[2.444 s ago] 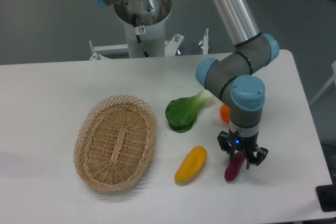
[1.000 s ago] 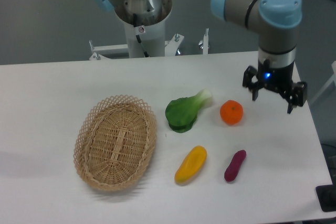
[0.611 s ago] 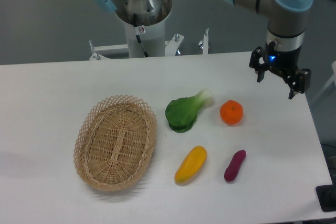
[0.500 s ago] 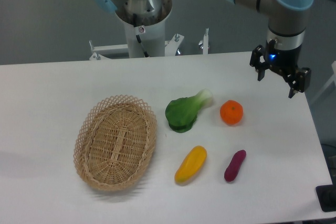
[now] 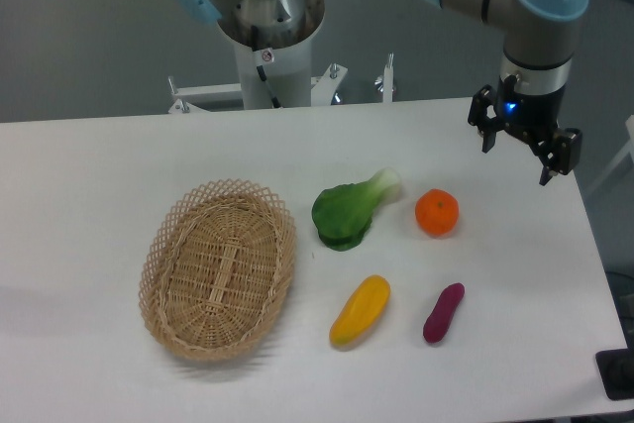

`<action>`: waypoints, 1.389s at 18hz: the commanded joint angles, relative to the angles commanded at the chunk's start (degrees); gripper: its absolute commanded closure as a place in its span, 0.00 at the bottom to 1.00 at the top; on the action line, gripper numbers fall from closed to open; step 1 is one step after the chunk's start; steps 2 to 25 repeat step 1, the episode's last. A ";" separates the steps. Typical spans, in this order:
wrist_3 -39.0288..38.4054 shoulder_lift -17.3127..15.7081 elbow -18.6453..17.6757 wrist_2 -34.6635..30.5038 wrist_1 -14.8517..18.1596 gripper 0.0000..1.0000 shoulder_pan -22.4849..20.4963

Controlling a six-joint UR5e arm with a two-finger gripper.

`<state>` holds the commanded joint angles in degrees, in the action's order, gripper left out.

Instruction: Place the sweet potato on the table

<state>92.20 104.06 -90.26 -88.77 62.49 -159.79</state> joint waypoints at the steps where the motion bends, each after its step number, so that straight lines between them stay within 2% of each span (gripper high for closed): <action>1: -0.09 -0.09 0.00 0.00 0.00 0.00 0.00; 25: -0.09 -0.09 0.00 0.00 0.00 0.00 0.00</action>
